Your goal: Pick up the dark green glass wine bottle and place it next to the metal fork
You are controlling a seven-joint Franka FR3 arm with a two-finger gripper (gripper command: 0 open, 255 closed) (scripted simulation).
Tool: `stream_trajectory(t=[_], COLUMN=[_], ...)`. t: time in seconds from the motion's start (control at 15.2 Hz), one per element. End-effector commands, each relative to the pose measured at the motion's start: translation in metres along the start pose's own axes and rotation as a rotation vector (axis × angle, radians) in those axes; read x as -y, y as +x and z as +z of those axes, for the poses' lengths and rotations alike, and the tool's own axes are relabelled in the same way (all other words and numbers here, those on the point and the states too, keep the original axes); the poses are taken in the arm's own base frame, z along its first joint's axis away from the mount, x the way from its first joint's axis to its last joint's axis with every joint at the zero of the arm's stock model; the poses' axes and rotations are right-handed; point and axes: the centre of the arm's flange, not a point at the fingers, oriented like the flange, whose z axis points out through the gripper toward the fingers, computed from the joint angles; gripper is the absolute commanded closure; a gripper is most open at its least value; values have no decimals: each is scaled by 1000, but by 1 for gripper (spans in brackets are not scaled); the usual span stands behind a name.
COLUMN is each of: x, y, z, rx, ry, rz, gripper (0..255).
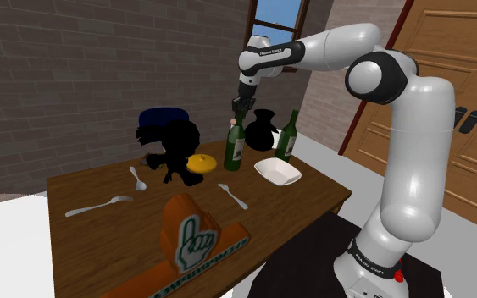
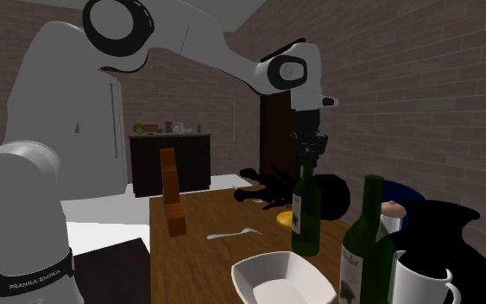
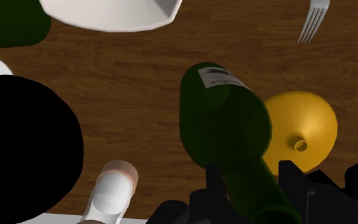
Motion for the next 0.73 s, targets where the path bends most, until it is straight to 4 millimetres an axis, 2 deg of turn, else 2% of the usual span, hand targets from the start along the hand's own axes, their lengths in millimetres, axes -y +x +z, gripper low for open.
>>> stream_trajectory(t=[0.0, 0.66], x=[0, 0], y=[0, 5], z=[0, -52], rx=[0, 0], ry=[0, 0], rz=[0, 0], gripper=[255, 255])
